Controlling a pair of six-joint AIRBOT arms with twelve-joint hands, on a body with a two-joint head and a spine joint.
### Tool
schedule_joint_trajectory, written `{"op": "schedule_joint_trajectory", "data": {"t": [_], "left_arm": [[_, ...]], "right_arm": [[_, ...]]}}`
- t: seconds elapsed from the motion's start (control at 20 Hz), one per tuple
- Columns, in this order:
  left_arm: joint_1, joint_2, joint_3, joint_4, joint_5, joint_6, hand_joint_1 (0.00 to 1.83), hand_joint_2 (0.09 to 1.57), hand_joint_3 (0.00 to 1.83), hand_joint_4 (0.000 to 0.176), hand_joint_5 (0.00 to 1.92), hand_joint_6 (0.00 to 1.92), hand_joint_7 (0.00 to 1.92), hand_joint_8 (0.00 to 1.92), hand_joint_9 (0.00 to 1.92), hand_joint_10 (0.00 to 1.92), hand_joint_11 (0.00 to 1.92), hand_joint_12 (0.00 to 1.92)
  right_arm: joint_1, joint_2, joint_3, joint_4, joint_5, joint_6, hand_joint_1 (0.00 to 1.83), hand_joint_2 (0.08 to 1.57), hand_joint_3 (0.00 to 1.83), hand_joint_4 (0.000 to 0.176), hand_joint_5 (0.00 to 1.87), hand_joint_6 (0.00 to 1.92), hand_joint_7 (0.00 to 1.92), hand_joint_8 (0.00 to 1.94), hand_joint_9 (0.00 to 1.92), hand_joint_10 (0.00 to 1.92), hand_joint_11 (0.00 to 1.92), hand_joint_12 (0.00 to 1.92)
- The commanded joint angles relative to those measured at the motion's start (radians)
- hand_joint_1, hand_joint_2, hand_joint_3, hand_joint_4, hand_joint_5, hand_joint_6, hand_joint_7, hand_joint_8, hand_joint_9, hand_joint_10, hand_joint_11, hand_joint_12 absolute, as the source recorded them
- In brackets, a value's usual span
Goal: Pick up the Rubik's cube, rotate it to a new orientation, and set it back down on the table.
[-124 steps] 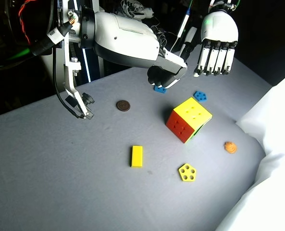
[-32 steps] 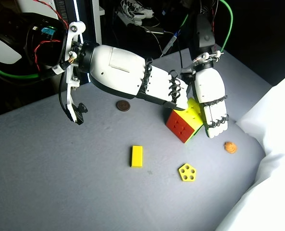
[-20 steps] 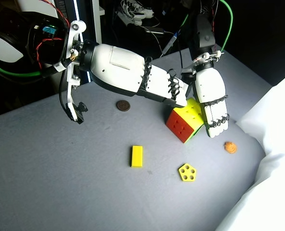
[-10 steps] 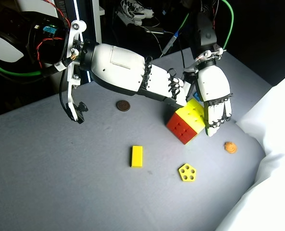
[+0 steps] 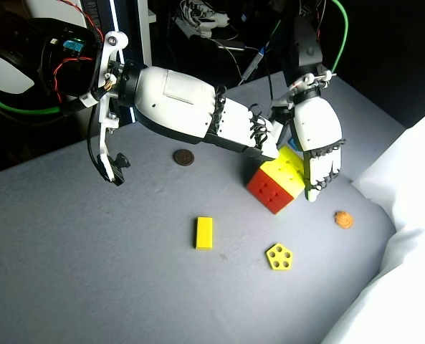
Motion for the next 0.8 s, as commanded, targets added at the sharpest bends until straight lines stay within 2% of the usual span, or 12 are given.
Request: {"op": "schedule_joint_trajectory", "data": {"t": [0.0, 0.25, 0.4, 0.55, 0.75], "left_arm": [[-0.030, 0.017, -0.010, 0.047, -0.011, 0.007, 1.14, 1.30, 0.00, 0.000, 0.66, 1.33, 0.67, 1.66, 0.46, 1.44, 0.22, 1.67], [-0.099, 0.079, -0.085, -0.001, -0.011, 0.045, 1.14, 1.30, 0.00, 0.000, 0.67, 1.32, 0.64, 1.71, 0.43, 1.62, 0.21, 1.85], [-0.133, 0.094, -0.118, -0.018, -0.011, 0.046, 1.14, 1.30, 0.00, 0.000, 0.67, 1.31, 0.65, 1.70, 0.43, 1.60, 0.25, 1.83], [-0.164, 0.109, -0.150, -0.052, -0.012, 0.052, 1.12, 1.32, 0.00, 0.000, 0.65, 1.36, 0.61, 1.74, 0.41, 1.64, 0.25, 1.82], [-0.189, 0.120, -0.171, -0.056, -0.012, 0.052, 1.13, 1.31, 0.00, 0.000, 0.64, 1.37, 0.65, 1.70, 0.45, 1.58, 0.26, 1.77]], "right_arm": [[0.006, 0.003, -0.007, -0.007, 0.152, -0.007, 0.19, 1.24, 0.00, 0.000, 0.03, 0.00, 0.08, 0.00, 0.05, 0.00, 0.00, 0.02], [0.004, 0.005, -0.010, -0.007, 0.173, -0.043, 0.17, 1.25, 0.00, 0.000, 0.02, 0.00, 0.07, 0.00, 0.03, 0.00, 0.00, 0.00], [0.008, 0.011, -0.011, -0.006, 0.205, -0.044, 0.17, 1.24, 0.00, 0.000, 0.03, 0.01, 0.08, 0.01, 0.05, 0.01, 0.00, 0.00], [0.022, 0.023, -0.013, -0.006, 0.310, -0.043, 0.18, 1.25, 0.00, 0.000, 0.02, 0.00, 0.08, 0.00, 0.05, 0.01, 0.00, 0.00], [0.043, 0.044, -0.012, -0.006, 0.293, -0.040, 0.16, 1.24, 0.00, 0.000, 0.03, 0.00, 0.08, 0.00, 0.05, 0.01, 0.00, 0.00]]}}
